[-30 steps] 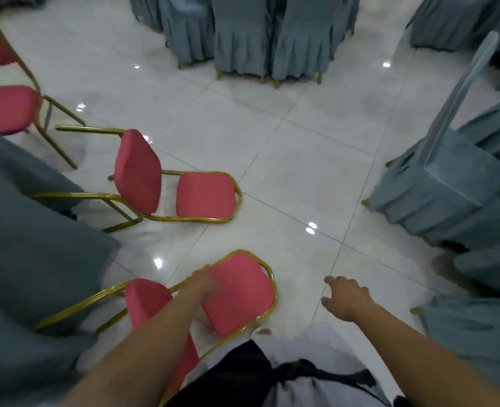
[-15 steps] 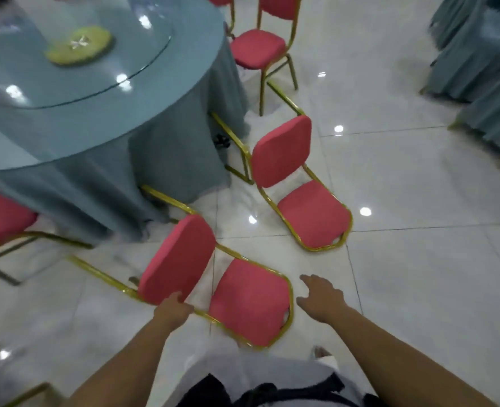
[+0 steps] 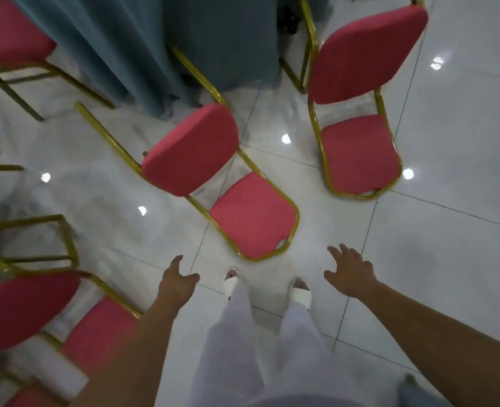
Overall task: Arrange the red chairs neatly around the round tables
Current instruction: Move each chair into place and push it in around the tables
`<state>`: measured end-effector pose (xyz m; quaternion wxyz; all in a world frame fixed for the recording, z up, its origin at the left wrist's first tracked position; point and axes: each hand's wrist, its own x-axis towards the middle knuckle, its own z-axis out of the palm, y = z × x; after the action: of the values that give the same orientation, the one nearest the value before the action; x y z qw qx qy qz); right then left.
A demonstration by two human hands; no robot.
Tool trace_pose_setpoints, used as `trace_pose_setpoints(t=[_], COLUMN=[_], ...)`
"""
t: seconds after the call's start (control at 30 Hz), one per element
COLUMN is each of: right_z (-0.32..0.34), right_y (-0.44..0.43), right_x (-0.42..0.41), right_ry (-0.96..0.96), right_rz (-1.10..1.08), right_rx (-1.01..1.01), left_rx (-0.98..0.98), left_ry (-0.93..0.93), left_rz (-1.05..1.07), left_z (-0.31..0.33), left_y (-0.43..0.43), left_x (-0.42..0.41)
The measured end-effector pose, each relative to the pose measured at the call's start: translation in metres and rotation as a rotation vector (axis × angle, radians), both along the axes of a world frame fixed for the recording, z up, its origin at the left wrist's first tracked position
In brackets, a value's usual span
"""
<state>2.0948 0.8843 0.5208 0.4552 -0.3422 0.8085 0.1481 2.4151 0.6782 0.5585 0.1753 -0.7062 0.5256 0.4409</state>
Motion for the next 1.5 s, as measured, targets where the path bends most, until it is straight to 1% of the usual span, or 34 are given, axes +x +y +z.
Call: trace_pose_setpoints(t=[0.07, 0.13, 0.2, 0.27, 0.3, 0.33, 0.4, 0.47, 0.57, 0.63, 0.73, 0.8, 0.83, 0.9, 0.93, 1.0, 1.07, 1.13, 1.17, 1.2, 1.3, 1.4, 1.5], right_z=[-0.029, -0.073, -0.124, -0.177, -0.205, -0.234, -0.291, -0.35, -0.429, -0.473, -0.528, -0.558, -0.568, -0.581, -0.581, -0.567, -0.533, -0.486, -0.459, -0.43, -0.326, -0.221, -0.12], right_y=[-0.015, -0.032, -0.049, -0.058, -0.061, -0.063, -0.07, -0.081, -0.106, -0.123, -0.142, -0.153, -0.156, -0.154, -0.149, -0.129, -0.106, -0.083, -0.073, -0.065, -0.045, -0.036, -0.044], right_x=[0.011, 0.018, 0.027, 0.039, 0.046, 0.053, 0.06, 0.056, 0.03, 0.007, -0.027, -0.044, -0.046, -0.038, -0.031, -0.008, 0.016, 0.033, 0.039, 0.045, 0.053, 0.057, 0.066], right_ry=[-0.059, -0.11, -0.136, -0.144, -0.156, -0.168, -0.191, -0.201, -0.187, -0.161, -0.12, -0.203, -0.231, -0.179, -0.159, -0.229, -0.392, -0.549, -0.589, -0.586, -0.491, -0.497, -0.517], right_rz=[-0.177, -0.411, -0.665, -0.926, -1.021, -1.055, -1.005, -0.959, -1.013, -1.046, -1.149, -1.241, -1.279, -1.307, -1.328, -1.411, -1.51, -1.622, -1.664, -1.684, -1.698, -1.653, -1.59], right_rx=[-0.015, -0.065, -0.089, -0.042, -0.005, 0.03, 0.057, 0.009, -0.107, -0.176, -0.25, -0.258, -0.232, -0.127, -0.094, -0.046, -0.007, -0.047, -0.065, -0.067, -0.045, -0.032, -0.029], left_rx=[0.075, 0.166, 0.267, 0.347, 0.38, 0.41, 0.464, 0.48, 0.468, 0.423, 0.364, 0.408, 0.43, 0.449, 0.452, 0.437, 0.412, 0.376, 0.371, 0.382, 0.456, 0.475, 0.451], left_ry=[0.053, 0.093, 0.092, 0.078, 0.076, 0.076, 0.084, 0.112, 0.194, 0.211, 0.257, 0.35, 0.396, 0.436, 0.439, 0.409, 0.366, 0.319, 0.298, 0.287, 0.321, 0.338, 0.372], left_rz=[0.09, 0.175, 0.268, 0.316, 0.337, 0.371, 0.472, 0.606, 0.861, 0.954, 1.077, 1.124, 1.14, 1.166, 1.167, 1.14, 1.094, 1.081, 1.078, 1.072, 1.012, 0.97, 0.991], left_z=[-0.042, -0.095, -0.156, -0.218, -0.249, -0.279, -0.337, -0.397, -0.476, -0.52, -0.571, -0.598, -0.608, -0.619, -0.62, -0.606, -0.574, -0.528, -0.502, -0.473, -0.375, -0.273, -0.176], left_y=[0.013, 0.019, 0.024, 0.031, 0.035, 0.038, 0.04, 0.038, 0.033, 0.031, 0.03, 0.031, 0.033, 0.034, 0.034, 0.036, 0.043, 0.054, 0.061, 0.067, 0.079, 0.09, 0.089], left_x=[-0.002, -0.008, -0.014, -0.018, -0.02, -0.022, -0.026, -0.028, -0.031, -0.032, -0.035, -0.038, -0.039, -0.039, -0.039, -0.037, -0.027, -0.016, -0.009, -0.003, 0.014, 0.026, 0.04])
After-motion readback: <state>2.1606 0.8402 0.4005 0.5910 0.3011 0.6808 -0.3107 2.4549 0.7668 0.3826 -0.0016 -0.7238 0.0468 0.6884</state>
